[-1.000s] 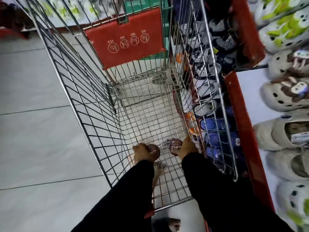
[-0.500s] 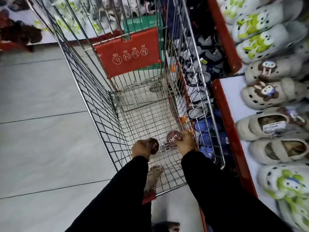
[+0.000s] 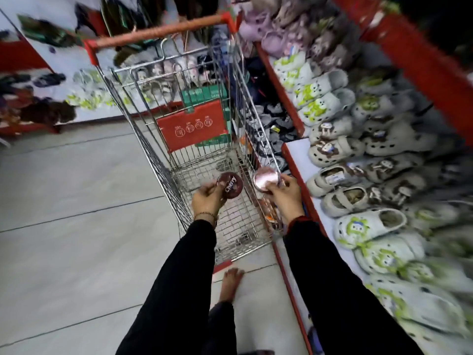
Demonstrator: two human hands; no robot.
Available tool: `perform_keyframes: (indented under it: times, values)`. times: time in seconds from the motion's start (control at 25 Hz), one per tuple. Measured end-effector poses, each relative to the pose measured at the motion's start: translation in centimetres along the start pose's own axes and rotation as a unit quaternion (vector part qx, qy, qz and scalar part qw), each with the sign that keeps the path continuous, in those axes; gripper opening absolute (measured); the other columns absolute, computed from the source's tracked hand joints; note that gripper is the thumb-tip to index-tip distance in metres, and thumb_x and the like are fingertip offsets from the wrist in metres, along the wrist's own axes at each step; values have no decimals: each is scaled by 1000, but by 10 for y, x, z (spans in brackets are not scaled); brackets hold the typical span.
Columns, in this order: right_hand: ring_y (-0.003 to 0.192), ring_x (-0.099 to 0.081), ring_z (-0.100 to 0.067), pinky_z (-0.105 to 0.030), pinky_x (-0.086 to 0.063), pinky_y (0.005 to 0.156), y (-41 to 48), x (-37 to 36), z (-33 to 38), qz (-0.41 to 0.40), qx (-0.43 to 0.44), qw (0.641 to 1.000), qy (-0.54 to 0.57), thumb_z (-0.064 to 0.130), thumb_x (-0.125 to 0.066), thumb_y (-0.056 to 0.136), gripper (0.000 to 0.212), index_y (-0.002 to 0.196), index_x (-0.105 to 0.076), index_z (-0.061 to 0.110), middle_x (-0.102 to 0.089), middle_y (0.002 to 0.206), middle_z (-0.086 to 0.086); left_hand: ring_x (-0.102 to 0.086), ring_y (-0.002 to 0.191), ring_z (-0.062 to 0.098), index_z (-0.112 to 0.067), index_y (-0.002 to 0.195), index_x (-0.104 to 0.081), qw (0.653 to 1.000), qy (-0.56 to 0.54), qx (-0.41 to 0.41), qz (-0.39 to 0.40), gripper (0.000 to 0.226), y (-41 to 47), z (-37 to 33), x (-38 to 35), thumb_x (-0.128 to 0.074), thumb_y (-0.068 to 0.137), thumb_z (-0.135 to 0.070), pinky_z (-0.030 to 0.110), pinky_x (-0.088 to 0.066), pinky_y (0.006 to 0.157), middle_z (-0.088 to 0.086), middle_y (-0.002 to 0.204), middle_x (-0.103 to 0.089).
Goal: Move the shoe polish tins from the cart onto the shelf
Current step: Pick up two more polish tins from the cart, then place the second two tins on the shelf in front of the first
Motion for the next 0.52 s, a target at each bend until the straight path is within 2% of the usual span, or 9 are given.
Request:
perform_keyframes:
  times: [0.08, 0.12, 0.2, 0.24, 0.36, 0.44, 0.48, 0.52]
  values:
    - [114, -62, -35, -48, -51, 101, -29, 19, 35, -6, 38, 999, 34, -10, -62, 87, 50, 134, -47, -3, -61, 129, -25, -64, 76, 20, -9, 87, -61, 999, -22, -15, 27, 6, -33, -27, -13, -68, 88, -10, 27, -59, 59, 12, 89, -64]
    - [113, -62, -35, -47, -52, 99, -44, 31, 54, -10, 55, 997, 48, -10, -62, 87, 49, 134, -47, -4, -59, 132, -28, -64, 73, 17, -8, 89, -64, 998, -28, -25, 48, 5, -51, -39, -22, -67, 88, -11, 27, -59, 59, 11, 90, -64]
    - [112, -63, -37, -40, -57, 88, -75, 61, 88, -15, 95, 991, 89, -7, -63, 88, 49, 134, -48, -2, -60, 131, -30, -66, 78, 20, -1, 103, -69, 994, -21, -52, 89, 19, -88, -60, -43, -68, 88, -13, 34, -61, 72, 13, 95, -66]
    - [113, -64, -38, -35, -58, 82, -91, 79, 106, -20, 119, 988, 101, -6, -64, 88, 49, 134, -49, -1, -62, 129, -29, -67, 82, 21, -1, 103, -69, 991, -19, -68, 112, 20, -108, -71, -54, -68, 88, -13, 36, -61, 76, 13, 97, -67]
    - [109, -68, -34, -36, -61, 83, -139, 133, 149, -49, 185, 975, 112, -1, -66, 87, 47, 131, -52, 6, -66, 124, -23, -70, 64, 9, -3, 110, -66, 973, -39, -97, 204, 24, -167, -94, -88, -67, 88, -12, 23, -61, 55, 11, 91, -69]
    - [88, -73, -21, -31, -63, 71, -175, 178, 173, -70, 234, 960, 136, -1, -66, 87, 42, 126, -54, 9, -68, 115, -20, -68, 67, 11, 0, 117, -63, 960, -33, -103, 260, 32, -209, -104, -116, -67, 88, -13, 20, -61, 56, 15, 97, -69]
    - [82, -74, -18, -31, -63, 70, -190, 198, 182, -82, 250, 955, 136, -1, -67, 87, 41, 125, -54, 9, -68, 112, -19, -67, 71, 15, -1, 114, -64, 953, -29, -107, 282, 29, -227, -109, -129, -68, 88, -13, 20, -61, 56, 18, 101, -68]
    - [84, -73, -21, -36, -63, 76, -206, 221, 189, -102, 263, 950, 132, 0, -67, 86, 41, 125, -55, 7, -69, 112, -20, -66, 73, 17, -3, 108, -65, 944, -26, -108, 311, 23, -249, -113, -144, -68, 88, -12, 19, -61, 55, 19, 102, -67]
Point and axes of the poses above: each hand's wrist, its own y-axis towards the middle knuckle, its own x-axis out of the back of the hand, z = x × y, the point moved 6 cm from there along y, towards the middle knuckle
